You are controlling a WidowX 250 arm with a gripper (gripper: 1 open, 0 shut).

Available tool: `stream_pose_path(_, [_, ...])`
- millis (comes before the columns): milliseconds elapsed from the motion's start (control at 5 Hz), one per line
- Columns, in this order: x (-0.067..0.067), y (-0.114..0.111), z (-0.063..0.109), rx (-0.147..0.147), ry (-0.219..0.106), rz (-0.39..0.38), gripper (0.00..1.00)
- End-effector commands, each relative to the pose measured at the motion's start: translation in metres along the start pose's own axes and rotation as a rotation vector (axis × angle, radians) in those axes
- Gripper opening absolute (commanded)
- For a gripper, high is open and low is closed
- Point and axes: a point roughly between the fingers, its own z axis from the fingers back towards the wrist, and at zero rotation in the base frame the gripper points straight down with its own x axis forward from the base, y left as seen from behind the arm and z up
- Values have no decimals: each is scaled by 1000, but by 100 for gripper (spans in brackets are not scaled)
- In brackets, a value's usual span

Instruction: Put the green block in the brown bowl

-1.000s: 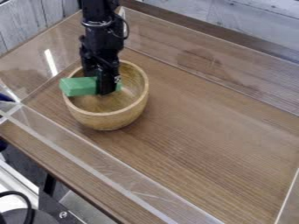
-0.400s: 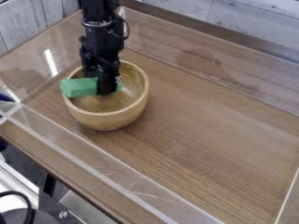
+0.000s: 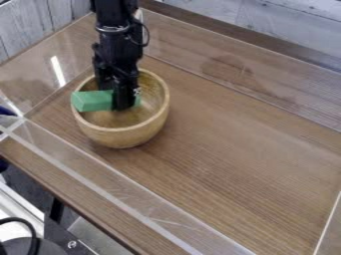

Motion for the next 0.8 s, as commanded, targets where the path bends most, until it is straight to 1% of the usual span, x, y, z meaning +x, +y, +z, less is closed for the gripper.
stream_pose_path(0, [7,2,18,31,-42,-2,100])
stream_pose_path(400, [10,-4,31,37,-75,-3,100])
stream_pose_path(600, [12,-5,33,39,-83,-3,100])
